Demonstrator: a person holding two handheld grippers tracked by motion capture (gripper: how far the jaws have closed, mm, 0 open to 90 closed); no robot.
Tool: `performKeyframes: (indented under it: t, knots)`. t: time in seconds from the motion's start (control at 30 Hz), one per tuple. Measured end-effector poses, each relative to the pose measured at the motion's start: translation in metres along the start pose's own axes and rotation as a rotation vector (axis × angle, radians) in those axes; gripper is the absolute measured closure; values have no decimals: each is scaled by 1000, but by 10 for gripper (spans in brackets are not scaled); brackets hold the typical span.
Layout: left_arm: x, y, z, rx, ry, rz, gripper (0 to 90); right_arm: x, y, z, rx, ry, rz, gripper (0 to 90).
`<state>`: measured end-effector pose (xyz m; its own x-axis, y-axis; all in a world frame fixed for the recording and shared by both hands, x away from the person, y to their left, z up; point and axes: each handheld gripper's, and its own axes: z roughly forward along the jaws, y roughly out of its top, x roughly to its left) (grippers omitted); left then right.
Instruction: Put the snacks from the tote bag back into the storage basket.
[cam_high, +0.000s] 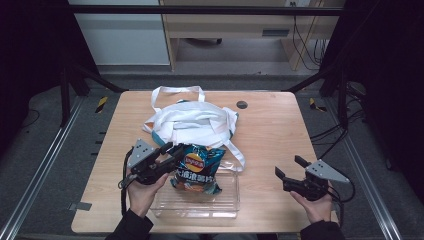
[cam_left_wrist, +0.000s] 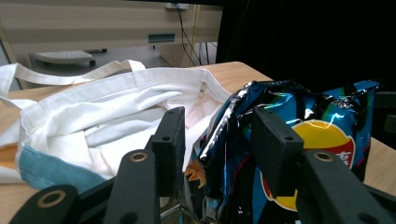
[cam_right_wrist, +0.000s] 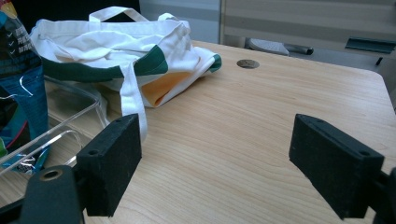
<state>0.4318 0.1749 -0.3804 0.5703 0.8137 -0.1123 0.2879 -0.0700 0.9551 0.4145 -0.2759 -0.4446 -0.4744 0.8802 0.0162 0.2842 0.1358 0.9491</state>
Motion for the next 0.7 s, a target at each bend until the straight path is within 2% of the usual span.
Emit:
performKeyframes:
  t: [0.27, 0.37, 0.7]
  knots:
    - [6, 4, 7, -6, 34, -1, 545, 0, 0, 1, 1, -2, -3, 171]
    - [9, 5, 12, -7, 34, -5, 541, 0, 0, 1, 3, -2, -4, 171]
    - [12, 5, 23, 0, 43, 22, 510, 0, -1, 2, 8, -4, -7, 171]
